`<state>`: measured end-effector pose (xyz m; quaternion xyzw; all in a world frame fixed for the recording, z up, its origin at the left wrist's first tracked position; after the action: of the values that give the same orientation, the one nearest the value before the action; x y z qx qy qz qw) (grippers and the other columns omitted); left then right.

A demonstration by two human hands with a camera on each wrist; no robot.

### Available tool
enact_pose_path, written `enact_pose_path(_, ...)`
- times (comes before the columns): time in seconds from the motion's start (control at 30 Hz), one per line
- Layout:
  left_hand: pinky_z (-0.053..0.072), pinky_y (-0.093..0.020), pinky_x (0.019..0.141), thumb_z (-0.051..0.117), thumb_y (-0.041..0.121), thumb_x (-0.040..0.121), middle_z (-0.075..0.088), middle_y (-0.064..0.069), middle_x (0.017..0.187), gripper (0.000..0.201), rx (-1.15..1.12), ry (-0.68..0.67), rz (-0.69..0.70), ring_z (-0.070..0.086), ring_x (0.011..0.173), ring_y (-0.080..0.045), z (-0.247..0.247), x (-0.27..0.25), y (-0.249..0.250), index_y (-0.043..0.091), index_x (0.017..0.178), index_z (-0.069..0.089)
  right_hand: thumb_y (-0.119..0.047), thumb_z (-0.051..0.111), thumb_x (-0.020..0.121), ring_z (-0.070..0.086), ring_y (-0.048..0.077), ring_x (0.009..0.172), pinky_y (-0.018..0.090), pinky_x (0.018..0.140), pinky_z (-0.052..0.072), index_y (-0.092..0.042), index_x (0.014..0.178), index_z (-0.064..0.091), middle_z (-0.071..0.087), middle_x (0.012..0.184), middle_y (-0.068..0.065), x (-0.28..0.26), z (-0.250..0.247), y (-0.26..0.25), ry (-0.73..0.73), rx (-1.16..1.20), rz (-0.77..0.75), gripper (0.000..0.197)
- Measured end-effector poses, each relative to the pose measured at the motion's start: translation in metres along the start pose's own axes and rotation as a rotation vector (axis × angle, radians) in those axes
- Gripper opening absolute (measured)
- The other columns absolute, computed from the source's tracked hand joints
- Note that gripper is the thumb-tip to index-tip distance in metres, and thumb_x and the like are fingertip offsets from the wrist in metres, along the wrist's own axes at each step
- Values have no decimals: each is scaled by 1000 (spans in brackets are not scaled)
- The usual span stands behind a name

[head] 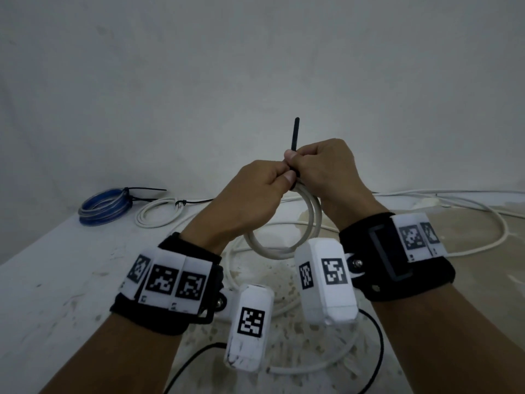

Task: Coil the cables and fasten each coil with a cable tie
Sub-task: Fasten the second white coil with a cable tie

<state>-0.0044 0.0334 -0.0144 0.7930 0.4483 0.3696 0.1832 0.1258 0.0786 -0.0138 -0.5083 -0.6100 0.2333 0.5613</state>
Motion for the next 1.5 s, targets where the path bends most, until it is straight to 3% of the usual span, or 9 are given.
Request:
enact_pose_path(0.2, 22, -20, 43, 39, 20, 105, 37, 8, 53, 33, -325, -23, -250, 27, 43, -6, 5, 3, -8, 16, 74, 52, -20, 61, 94, 73, 18, 72, 41, 75, 60, -9, 79, 77, 74, 73, 3, -5, 6, 8, -52, 48, -80, 25)
enact_pose_path(0.37, 21, -20, 39, 40, 22, 105, 37, 7, 56, 23, -401, -40, -302, 26, 42, -5, -19, -2, 5, 18, 87, 53, -16, 52, 101, 72, 23, 95, 41, 77, 60, -12, 111, 69, 73, 107, 10, -15, -16, -16, -391, 406, 36, 20)
enact_pose_path(0.5, 24, -21, 43, 40, 27, 104, 43, 4, 63, 21, -322, 38, -308, 31, 45, -6, -43, -11, 14, 11, 104, 54, -22, 62, 95, 74, 25, 87, 37, 71, 60, -8, 112, 68, 75, 96, 15, -25, -19, -37, -541, 359, 162, 23)
enact_pose_path(0.67, 31, -23, 50, 39, 29, 103, 52, 2, 72, 21, -161, 85, -299, 40, 55, -8, -59, -25, 30, 13, 109, 51, -12, 68, 90, 69, 20, 73, 40, 74, 61, -1, 89, 68, 70, 82, 15, -34, -20, -68, -497, 327, 145, 11)
enact_pose_path(0.77, 30, -23, 45, 39, 27, 103, 51, 0, 73, 16, -185, 95, -327, 38, 54, -10, -66, -31, 38, 15, 101, 49, -18, 70, 90, 68, 17, 71, 35, 68, 60, -2, 89, 69, 70, 80, 12, -42, -14, -78, -422, 289, 124, 16)
enact_pose_path(0.93, 25, -22, 43, 37, 23, 104, 43, -1, 64, 27, -205, 51, -324, 31, 47, -11, -69, -41, 47, 13, 85, 52, -13, 70, 89, 65, 21, 64, 39, 65, 62, 2, 80, 65, 67, 75, 16, -54, -6, -87, -244, 254, 61, 19)
enact_pose_path(1.17, 23, -20, 40, 36, 26, 105, 37, 2, 60, 33, -265, -5, -296, 27, 43, -7, -74, -50, 50, 14, 78, 50, -9, 63, 92, 71, 24, 71, 38, 65, 62, -5, 74, 62, 70, 83, 16, -65, -1, -93, -245, 348, 160, 18)
enact_pose_path(1.37, 23, -21, 41, 39, 25, 105, 41, 6, 57, 30, -221, -79, -261, 29, 44, -7, -56, -50, 59, 11, 88, 59, -22, 60, 97, 70, 26, 71, 39, 67, 61, 4, 99, 66, 70, 83, 17, -75, -19, -81, -395, 576, 436, 27)
enact_pose_path(1.5, 22, -21, 41, 38, 23, 104, 41, 2, 60, 33, -203, -101, -266, 28, 44, -8, -30, -44, 68, 3, 96, 63, -23, 56, 100, 70, 29, 70, 45, 71, 61, 5, 94, 66, 70, 81, 19, -79, -43, -68, -284, 506, 399, 30)
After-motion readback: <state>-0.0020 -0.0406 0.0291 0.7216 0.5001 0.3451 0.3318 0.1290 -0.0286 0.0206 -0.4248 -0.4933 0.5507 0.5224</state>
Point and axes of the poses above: each hand's wrist, its own x-axis towards the middle knuckle, its own z-axis out of the palm, y = z × x, the point moved 1 cm from there along x, towards the middle knuckle
